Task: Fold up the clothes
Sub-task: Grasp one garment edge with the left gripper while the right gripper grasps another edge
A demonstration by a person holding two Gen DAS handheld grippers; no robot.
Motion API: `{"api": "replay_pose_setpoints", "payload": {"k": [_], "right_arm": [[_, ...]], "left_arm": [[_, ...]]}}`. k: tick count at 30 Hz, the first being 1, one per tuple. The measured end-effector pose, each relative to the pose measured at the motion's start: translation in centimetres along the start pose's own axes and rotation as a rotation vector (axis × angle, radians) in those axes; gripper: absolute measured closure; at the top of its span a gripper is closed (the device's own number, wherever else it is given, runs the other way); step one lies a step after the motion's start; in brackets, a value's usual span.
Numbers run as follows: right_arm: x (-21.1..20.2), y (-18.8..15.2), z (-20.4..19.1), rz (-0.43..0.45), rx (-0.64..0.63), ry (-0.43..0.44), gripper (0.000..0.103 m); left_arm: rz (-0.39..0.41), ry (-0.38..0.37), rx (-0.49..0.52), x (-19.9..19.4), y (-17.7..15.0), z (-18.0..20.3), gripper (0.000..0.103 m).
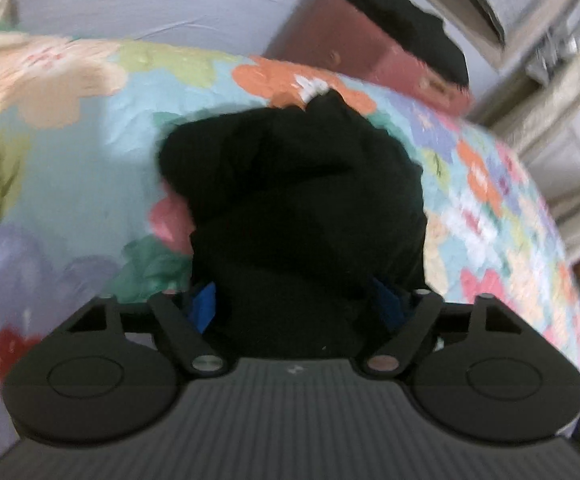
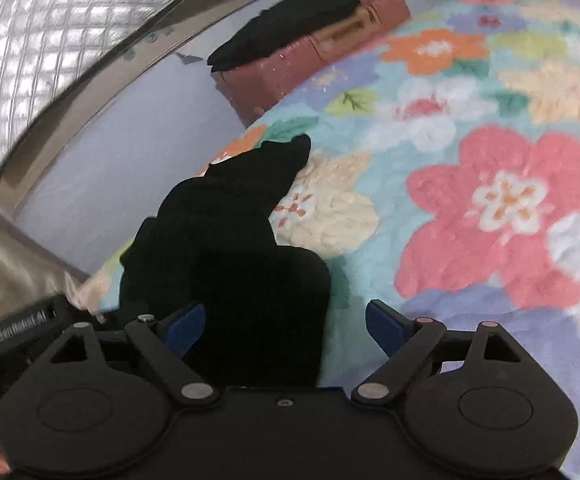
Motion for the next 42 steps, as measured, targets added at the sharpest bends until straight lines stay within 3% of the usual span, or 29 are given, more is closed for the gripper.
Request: {"api": "replay_pose_setpoints", "payload": {"k": [4, 6, 7, 8, 9, 11, 13, 14, 16, 17, 21, 24, 26, 27, 30, 34, 36, 38, 42], "right_arm": [[3.0, 0.3, 0.5, -0.049, 0.043, 0.123, 0.019], [4.5, 0.0, -0.7, -0.062, -0.011, 0.157, 0.029], [5.2, -0.3, -1.3, -0.071, -0.025, 0.172, 0.043], [5.9, -0.8, -1.6, -0.081, -0.009, 0.184, 0.061], [6.5, -1.3, -1.8, -0.087, 0.023, 0.196, 0.068], [6.9, -1.9, -2.2, -0.094, 0.078, 0.21, 0.073], [6.0, -1.6, -3.3, -0.073, 0.021, 0.175, 0.075], [5.3, -1.3, -4.1, -0.062, -0.025, 0.161, 0.078], [3.6, -0.5, -5.3, -0.07, -0.096, 0.162, 0.078], [2.5, -0.1, -5.5, -0.08, -0.11, 0.165, 0.079], [-2.9, 1.7, -4.2, -0.149, -0.158, 0.151, 0.079], [-5.3, 4.2, -1.9, -0.19, -0.013, 0.158, 0.08], [-6.0, 6.1, -0.3, -0.205, 0.166, 0.148, 0.08], [-6.5, 6.7, -0.1, -0.22, 0.179, 0.125, 0.08], [-9.1, 7.6, -2.0, -0.281, 0.007, 0.013, 0.08], [-15.4, 7.4, -5.6, -0.337, -0.281, -0.08, 0.08], [-18.5, 7.3, -4.9, -0.352, -0.293, -0.086, 0.08], [-21.0, 6.7, -3.0, -0.343, -0.256, -0.083, 0.08], [-23.2, 4.5, 1.6, -0.268, -0.243, -0.075, 0.08]], "left_arm": [[0.007, -0.045, 0.048, 1.3, -0.2, -0.7, 0.034], [0.036, -0.1, 0.075, 0.9, -1.0, -1.5, 0.03], [0.039, -0.107, 0.079, 0.9, -1.2, -1.9, 0.03], [0.035, -0.104, 0.056, 0.8, -1.2, -2.1, 0.032], [0.033, -0.107, 0.009, 0.8, -1.0, -2.3, 0.032], [0.028, -0.112, -0.074, 0.6, -0.9, -2.3, 0.032], [0.019, -0.126, -0.1, 0.1, -1.2, -1.8, 0.036], [0.015, -0.145, -0.104, -0.3, -1.5, -1.4, 0.045], [0.009, -0.255, -0.16, -2.2, -2.5, -0.6, 0.065], [0.006, -0.302, -0.174, -3.1, -2.9, 0.0, 0.068], [-0.037, -0.402, -0.048, -5.2, -4.4, 4.1, 0.067], [-0.046, -0.522, 0.026, -6.5, -5.3, 7.4, 0.067], [-0.019, -0.537, 0.084, -7.4, -5.8, 9.1, 0.067], [0.009, -0.524, 0.109, -7.8, -6.0, 9.8, 0.067], [0.04, -0.564, 0.121, -8.8, -6.7, 11.1, 0.07], [0.069, -0.725, 0.2, -12.8, -8.2, 13.6, 0.07], [0.085, -0.761, 0.257, -14.5, -9.8, 15.0, 0.07], [0.054, -0.799, 0.245, -14.8, -11.1, 16.2, 0.07], [-0.113, -0.852, 0.129, -12.0, -12.8, 17.1, 0.07]]}}
Point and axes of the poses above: each gripper's, at about its wrist camera, not at the fingertips, and x roughly the way its jaws point, z to its right, y to its top, the point moved 2 cm from there along x, roughly the way its jaws point, and after that the axes turned 4 degrees about z, right-handed, at the moved point
